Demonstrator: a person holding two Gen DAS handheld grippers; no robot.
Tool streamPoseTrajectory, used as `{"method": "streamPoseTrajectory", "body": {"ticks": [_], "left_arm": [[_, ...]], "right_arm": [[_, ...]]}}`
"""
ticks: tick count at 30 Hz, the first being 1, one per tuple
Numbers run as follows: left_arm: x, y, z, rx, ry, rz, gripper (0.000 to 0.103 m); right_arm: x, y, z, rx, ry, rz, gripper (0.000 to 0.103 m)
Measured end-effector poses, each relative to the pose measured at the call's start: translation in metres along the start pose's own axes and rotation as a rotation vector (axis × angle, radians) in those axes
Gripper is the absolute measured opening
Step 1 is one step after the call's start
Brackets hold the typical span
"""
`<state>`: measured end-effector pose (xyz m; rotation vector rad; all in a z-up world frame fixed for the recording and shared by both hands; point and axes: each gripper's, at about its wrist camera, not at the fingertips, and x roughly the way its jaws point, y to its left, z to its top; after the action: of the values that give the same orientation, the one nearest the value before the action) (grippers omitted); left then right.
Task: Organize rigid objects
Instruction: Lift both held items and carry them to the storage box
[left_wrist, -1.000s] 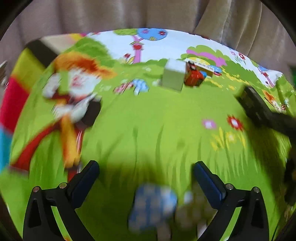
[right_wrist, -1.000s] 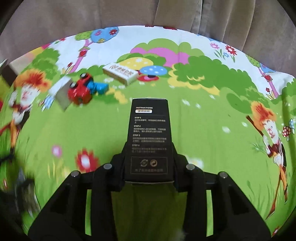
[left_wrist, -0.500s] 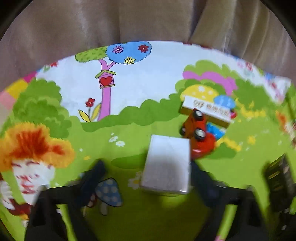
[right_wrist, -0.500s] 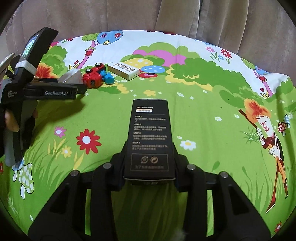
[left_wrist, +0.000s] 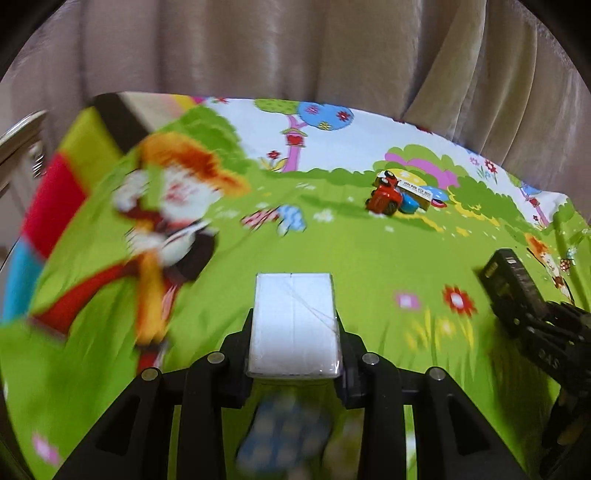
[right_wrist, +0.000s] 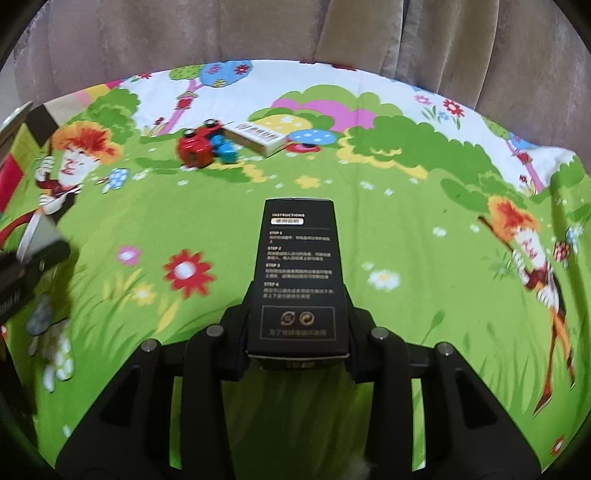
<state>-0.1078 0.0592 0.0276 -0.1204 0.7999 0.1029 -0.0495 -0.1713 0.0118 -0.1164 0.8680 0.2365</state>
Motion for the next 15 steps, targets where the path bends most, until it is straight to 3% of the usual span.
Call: {"method": "streamPoseTrajectory", "body": {"ticks": [9, 15], "left_arm": [[-0.065, 0.026, -0.03, -0.014, -0.063, 0.036, 0.035], [-0.108, 0.033, -0.027, -0.041, -0.134, 0.051, 0.035]], "right_arm": [[-0.055, 0.082, -0.037, -0.15, -0.033, 0.122, 0.042], [-0.115, 0.105, -0.029, -0.225, -0.156, 0.146, 0.042]]}}
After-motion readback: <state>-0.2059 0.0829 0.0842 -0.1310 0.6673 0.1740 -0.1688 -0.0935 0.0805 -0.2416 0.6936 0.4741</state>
